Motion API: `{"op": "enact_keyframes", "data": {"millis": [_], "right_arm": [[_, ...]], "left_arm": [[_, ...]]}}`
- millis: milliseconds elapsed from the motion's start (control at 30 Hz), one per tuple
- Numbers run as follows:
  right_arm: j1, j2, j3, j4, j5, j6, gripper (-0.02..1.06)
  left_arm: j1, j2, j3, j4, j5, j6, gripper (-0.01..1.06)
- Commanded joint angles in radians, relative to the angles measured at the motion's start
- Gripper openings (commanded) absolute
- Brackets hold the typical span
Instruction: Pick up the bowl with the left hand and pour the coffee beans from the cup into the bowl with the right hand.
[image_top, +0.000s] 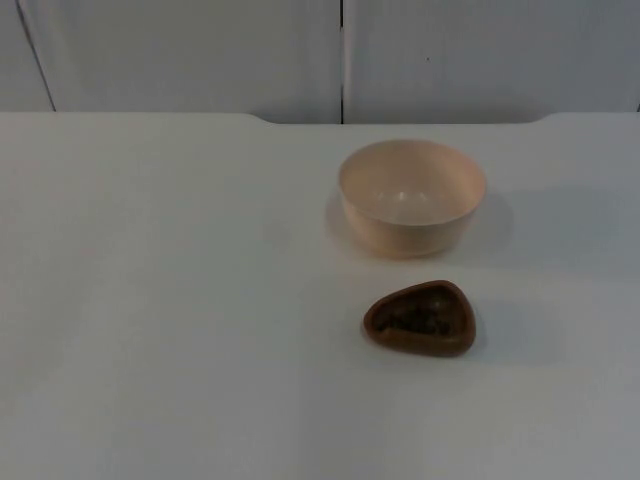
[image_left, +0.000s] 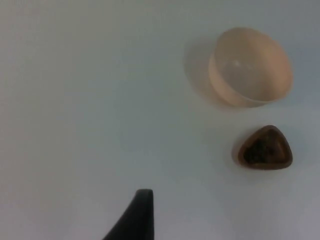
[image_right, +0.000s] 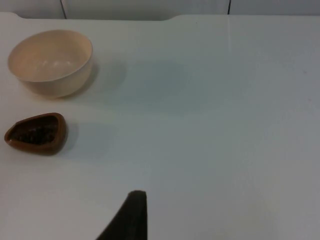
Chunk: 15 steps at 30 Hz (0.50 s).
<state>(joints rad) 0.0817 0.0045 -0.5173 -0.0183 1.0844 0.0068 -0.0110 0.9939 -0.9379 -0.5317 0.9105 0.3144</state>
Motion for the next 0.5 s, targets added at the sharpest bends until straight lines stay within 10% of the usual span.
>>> {"op": "enact_keyframes", "data": {"millis": [0, 467], "right_arm": [[-0.008, -0.005, 0.001, -0.002, -0.006, 0.003, 1.05], [-0.008, -0.005, 0.001, -0.002, -0.006, 0.003, 1.05]], "left_arm": [[-0.019, 0.02, -0.007, -0.023, -0.012, 0.006, 1.01], [-0.201, 0.218, -0.077, -0.019, -0.087, 0.002, 1.01]]}}
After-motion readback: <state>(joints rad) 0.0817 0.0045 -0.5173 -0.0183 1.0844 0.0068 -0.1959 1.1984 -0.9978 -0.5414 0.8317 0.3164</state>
